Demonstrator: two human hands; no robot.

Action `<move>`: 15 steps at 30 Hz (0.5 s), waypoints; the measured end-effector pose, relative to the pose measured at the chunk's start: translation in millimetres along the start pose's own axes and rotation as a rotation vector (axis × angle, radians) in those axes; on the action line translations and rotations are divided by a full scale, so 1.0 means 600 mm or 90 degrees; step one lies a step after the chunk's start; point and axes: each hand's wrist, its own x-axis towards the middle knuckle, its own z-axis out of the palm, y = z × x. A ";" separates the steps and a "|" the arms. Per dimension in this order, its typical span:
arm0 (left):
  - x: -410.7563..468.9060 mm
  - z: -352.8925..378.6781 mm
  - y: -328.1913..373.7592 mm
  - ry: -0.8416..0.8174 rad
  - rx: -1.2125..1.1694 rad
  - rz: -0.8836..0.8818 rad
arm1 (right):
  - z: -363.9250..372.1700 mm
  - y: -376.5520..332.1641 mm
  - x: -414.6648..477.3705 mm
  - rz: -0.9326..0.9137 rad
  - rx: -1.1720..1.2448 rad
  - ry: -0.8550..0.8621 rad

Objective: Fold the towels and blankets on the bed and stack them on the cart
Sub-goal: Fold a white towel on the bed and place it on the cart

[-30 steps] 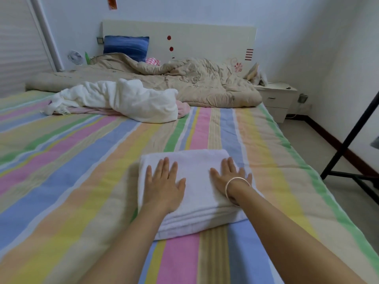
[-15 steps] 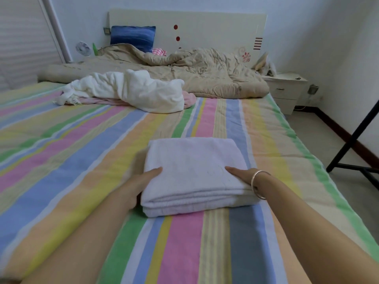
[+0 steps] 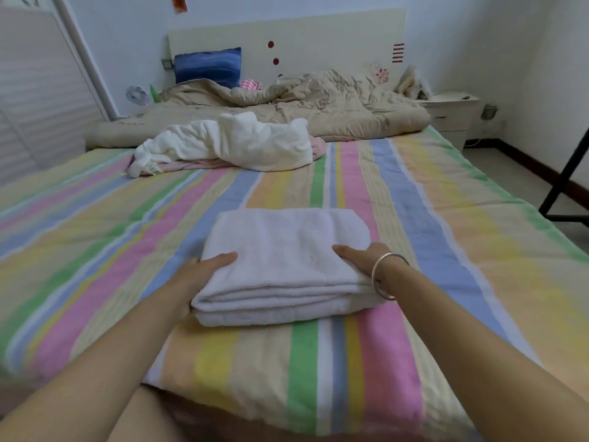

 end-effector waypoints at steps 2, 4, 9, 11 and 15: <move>-0.018 -0.063 -0.023 0.024 -0.010 0.013 | 0.053 -0.028 -0.028 -0.025 -0.016 -0.012; -0.040 -0.142 -0.047 0.042 -0.012 0.044 | 0.119 -0.066 -0.063 -0.076 -0.035 -0.021; -0.085 -0.342 -0.097 0.144 -0.052 0.025 | 0.284 -0.178 -0.164 -0.228 -0.084 -0.082; -0.103 -0.424 -0.114 0.195 -0.079 0.002 | 0.354 -0.224 -0.208 -0.264 -0.096 -0.121; -0.173 -0.576 -0.162 0.317 -0.123 0.022 | 0.482 -0.315 -0.305 -0.310 -0.093 -0.249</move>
